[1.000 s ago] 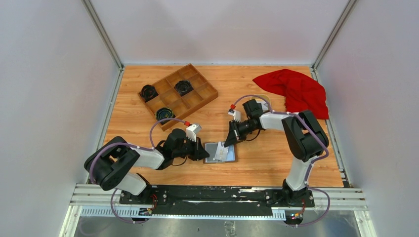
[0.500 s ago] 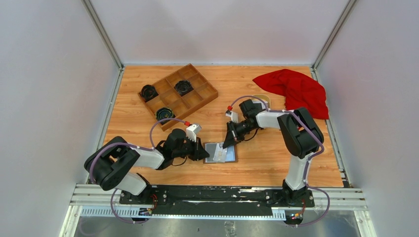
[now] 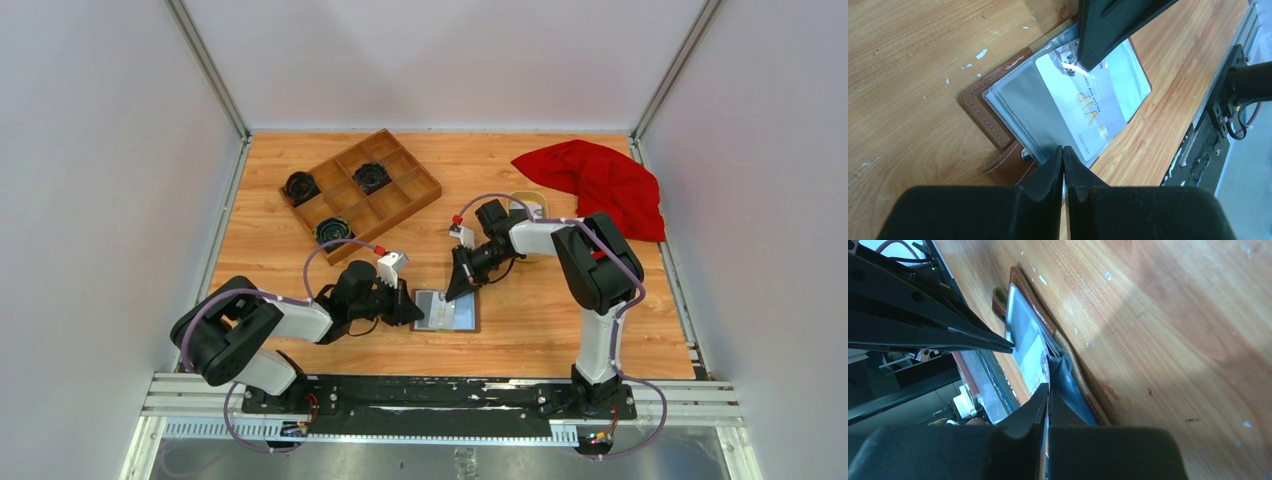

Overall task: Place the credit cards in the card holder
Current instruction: Insert the credit card into the card holder.

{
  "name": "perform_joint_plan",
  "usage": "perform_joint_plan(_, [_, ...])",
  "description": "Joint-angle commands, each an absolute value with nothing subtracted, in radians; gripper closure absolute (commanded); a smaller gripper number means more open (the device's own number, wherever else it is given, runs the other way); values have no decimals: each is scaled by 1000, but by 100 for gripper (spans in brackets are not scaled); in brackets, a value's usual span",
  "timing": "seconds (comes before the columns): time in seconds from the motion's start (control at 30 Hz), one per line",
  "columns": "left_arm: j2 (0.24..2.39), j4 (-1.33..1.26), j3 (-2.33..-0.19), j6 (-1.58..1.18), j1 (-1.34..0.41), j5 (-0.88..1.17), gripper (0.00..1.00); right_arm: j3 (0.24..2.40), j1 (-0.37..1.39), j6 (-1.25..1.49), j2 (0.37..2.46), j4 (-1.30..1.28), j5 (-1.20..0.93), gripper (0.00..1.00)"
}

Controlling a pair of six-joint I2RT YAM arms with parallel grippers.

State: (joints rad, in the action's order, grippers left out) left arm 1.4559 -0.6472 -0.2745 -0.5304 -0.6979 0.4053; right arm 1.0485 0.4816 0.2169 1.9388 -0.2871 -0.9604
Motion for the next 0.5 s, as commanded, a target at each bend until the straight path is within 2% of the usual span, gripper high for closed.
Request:
perform_joint_plan(0.0, [1482, -597, -265, -499, -703, 399, 92, 1072, 512, 212, 1995, -334, -931, 100])
perform_joint_plan(0.17, [1484, -596, -265, -501, -703, 400, 92, 1105, 516, 228, 2035, -332, -971, 98])
perform_joint_plan(0.23, [1482, -595, -264, -503, -703, 399, 92, 1115, 519, 228, 2049, -334, -985, 91])
perform_joint_plan(0.33, [1475, -596, -262, -505, -703, 397, 92, 1132, 523, 196, 2049, -356, -994, 74])
perform_joint_plan(0.47, [1473, -596, -259, -505, -703, 397, 92, 1163, 523, 105, 2009, -422, -950, 59])
